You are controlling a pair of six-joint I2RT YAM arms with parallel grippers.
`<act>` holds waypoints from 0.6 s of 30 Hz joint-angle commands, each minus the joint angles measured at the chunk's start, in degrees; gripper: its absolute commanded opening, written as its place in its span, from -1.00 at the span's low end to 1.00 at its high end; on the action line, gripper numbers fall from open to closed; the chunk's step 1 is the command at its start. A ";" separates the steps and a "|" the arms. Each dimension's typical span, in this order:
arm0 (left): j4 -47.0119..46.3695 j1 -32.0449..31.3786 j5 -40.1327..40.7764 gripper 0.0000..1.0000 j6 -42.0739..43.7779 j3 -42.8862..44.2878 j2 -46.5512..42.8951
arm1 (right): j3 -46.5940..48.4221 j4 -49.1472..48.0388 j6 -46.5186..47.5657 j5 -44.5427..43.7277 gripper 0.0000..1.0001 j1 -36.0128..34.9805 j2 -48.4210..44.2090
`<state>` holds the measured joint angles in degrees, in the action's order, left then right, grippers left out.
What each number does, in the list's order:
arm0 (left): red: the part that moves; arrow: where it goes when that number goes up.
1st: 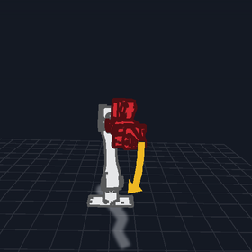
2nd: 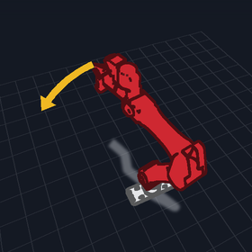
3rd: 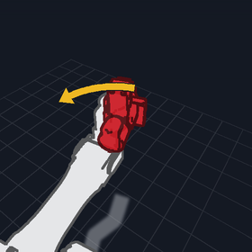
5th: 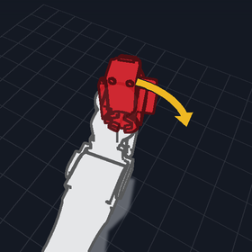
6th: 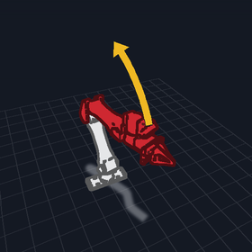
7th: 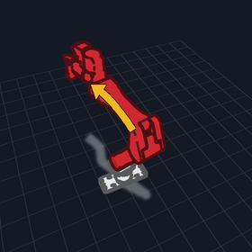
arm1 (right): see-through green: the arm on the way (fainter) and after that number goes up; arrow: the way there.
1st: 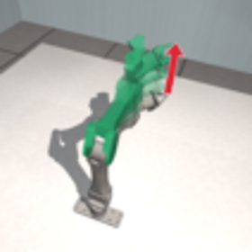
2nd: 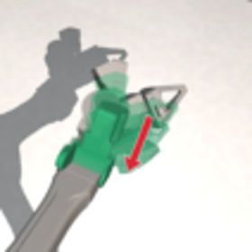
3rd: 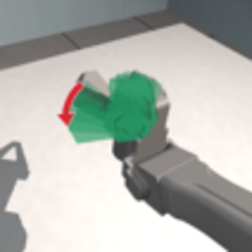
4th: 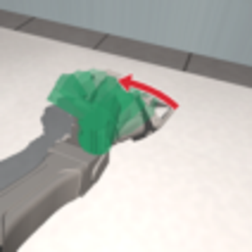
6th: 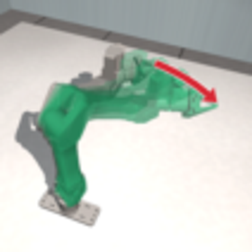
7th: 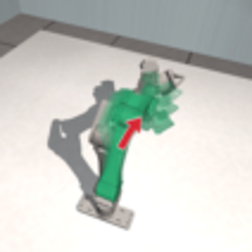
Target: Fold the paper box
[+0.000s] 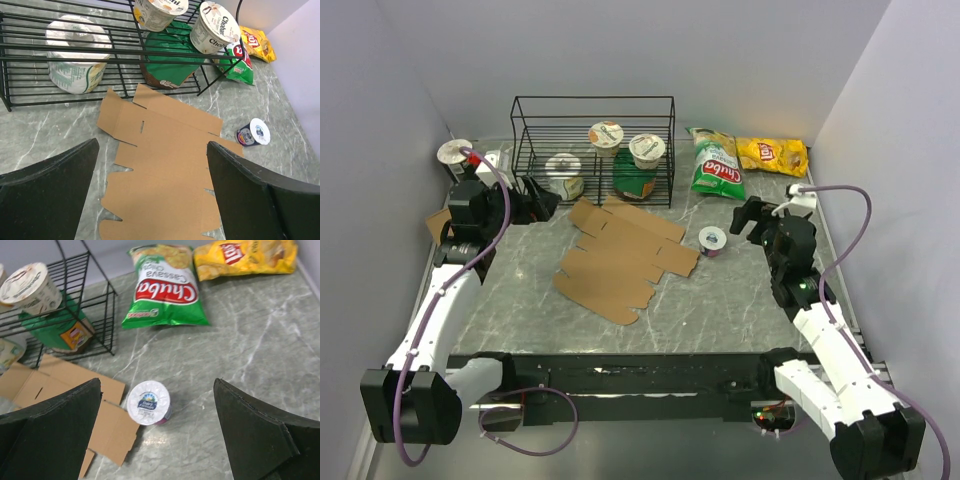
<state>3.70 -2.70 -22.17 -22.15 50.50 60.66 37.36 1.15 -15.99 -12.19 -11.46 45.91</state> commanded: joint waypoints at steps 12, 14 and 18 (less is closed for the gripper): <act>-7.03 0.24 -7.00 0.93 -8.17 10.68 10.09 | 9.84 8.43 -10.01 16.84 0.79 -14.27 11.03; -9.59 0.24 -7.18 0.92 -8.43 7.88 10.88 | 7.91 6.43 -16.83 21.84 0.78 -14.38 12.35; -3.37 -1.59 2.00 0.92 -2.30 6.80 11.49 | 2.64 3.34 -22.59 25.89 0.55 -10.52 15.08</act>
<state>-1.45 -2.66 -25.91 -28.14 58.04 71.77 43.24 6.57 -30.41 8.95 -25.28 59.35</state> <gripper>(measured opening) 0.961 0.795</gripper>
